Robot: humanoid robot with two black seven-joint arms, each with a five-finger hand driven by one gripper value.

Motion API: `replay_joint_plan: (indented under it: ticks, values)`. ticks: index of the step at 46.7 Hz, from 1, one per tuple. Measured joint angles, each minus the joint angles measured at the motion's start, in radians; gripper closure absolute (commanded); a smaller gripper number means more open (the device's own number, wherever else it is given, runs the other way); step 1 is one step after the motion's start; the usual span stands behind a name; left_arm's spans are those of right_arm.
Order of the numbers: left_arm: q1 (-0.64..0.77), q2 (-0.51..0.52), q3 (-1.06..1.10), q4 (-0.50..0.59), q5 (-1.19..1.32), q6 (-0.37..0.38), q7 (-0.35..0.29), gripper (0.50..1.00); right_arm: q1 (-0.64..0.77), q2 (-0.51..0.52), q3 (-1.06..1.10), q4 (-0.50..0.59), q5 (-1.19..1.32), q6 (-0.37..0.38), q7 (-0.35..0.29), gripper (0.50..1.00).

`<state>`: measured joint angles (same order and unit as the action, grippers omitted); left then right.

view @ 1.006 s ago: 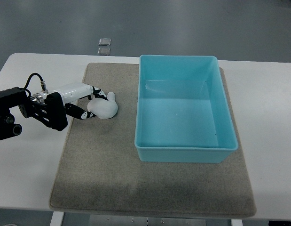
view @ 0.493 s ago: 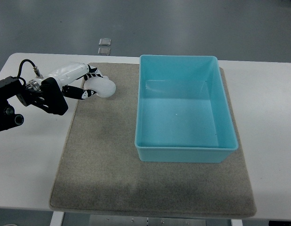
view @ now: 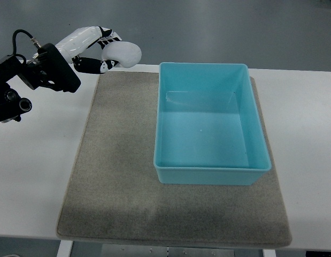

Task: Place white toy into blue box with left hand
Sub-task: 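Lift the rabbit toy off the mat with the left hand, then carry the toy over the blue box and open the left hand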

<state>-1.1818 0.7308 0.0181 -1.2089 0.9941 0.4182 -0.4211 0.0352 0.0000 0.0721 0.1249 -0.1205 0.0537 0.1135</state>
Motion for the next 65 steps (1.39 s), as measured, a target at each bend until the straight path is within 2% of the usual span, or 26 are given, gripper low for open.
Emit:
replay_joint_plan:
  ticks: [19, 32, 33, 35, 36, 37, 40, 43, 47, 65]
  values:
    - [-0.025, -0.234, 0.009, -0.021, 0.011, -0.091, -0.018, 1.0, 0.0, 0.0, 0.0, 0.0, 0.0, 0.001, 0.0, 0.564]
    - [-0.01, -0.299, 0.048, -0.012, 0.014, -0.106, -0.018, 1.0, 0.0, 0.0, 0.0, 0.0, 0.0, 0.001, 0.0, 0.564]
    - [-0.01, -0.3, 0.051, -0.012, 0.014, -0.106, -0.017, 0.958, 0.0, 0.0, 0.0, 0.0, 0.0, 0.001, 0.0, 0.564]
    - [-0.009, -0.301, 0.053, -0.012, 0.014, -0.106, -0.017, 0.781, 0.0, 0.0, 0.0, 0.0, 0.0, 0.001, 0.0, 0.564]
    - [-0.008, -0.301, 0.054, -0.012, 0.013, -0.104, -0.017, 0.714, 0.0, 0.0, 0.0, 0.0, 0.0, 0.001, 0.0, 0.564]
    - [-0.007, -0.302, 0.054, -0.011, 0.011, -0.1, -0.017, 0.669, 0.0, 0.0, 0.0, 0.0, 0.0, 0.001, 0.0, 0.564]
    - [0.003, -0.303, 0.054, -0.011, 0.007, -0.091, -0.016, 0.615, 0.0, 0.0, 0.0, 0.0, 0.0, 0.0, 0.0, 0.564]
    - [0.012, -0.304, 0.054, -0.011, 0.003, -0.088, -0.016, 0.534, 0.0, 0.0, 0.0, 0.0, 0.0, 0.001, 0.0, 0.564]
    - [0.025, -0.307, 0.054, -0.011, -0.001, -0.087, -0.016, 0.508, 0.0, 0.0, 0.0, 0.0, 0.0, 0.001, 0.0, 0.564]
    - [0.043, -0.304, 0.035, -0.012, -0.027, -0.085, -0.016, 0.508, 0.0, 0.0, 0.0, 0.0, 0.0, 0.0, 0.0, 0.564]
